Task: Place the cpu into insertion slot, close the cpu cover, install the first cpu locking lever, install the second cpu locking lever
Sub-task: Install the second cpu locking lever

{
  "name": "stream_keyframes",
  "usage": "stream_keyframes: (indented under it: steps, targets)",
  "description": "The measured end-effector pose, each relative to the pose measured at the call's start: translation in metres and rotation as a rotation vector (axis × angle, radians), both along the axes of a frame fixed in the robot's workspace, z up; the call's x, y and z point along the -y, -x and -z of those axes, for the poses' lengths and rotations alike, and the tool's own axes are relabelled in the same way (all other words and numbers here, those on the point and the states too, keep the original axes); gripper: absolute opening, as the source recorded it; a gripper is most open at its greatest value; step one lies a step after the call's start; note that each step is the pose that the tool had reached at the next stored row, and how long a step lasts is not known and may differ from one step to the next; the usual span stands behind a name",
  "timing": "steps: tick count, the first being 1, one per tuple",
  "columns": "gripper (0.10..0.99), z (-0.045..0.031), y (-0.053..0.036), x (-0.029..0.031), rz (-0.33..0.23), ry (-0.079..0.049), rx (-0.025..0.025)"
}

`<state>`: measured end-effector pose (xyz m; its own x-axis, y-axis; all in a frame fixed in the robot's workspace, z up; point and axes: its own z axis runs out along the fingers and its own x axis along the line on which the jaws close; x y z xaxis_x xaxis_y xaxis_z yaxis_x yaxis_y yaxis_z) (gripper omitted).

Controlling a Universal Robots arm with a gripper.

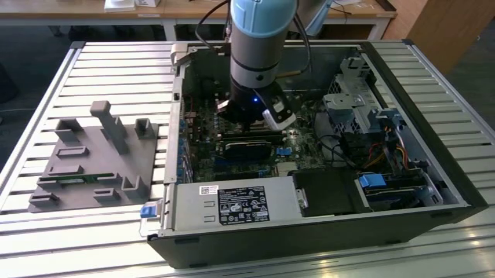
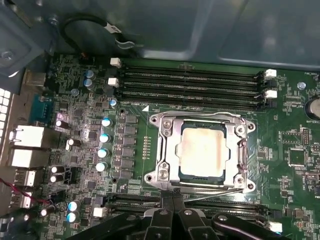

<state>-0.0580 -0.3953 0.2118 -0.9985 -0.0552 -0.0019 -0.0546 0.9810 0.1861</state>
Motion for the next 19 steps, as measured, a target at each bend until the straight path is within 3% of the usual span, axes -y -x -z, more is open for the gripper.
stream_keyframes:
  steps: [12, 19]
  targets:
    - [0.106, 0.0028, 0.0087, 0.0025, -0.001, -0.021, 0.0005]
    - [0.106, 0.0047, 0.0097, 0.0084, -0.001, -0.051, 0.0008]
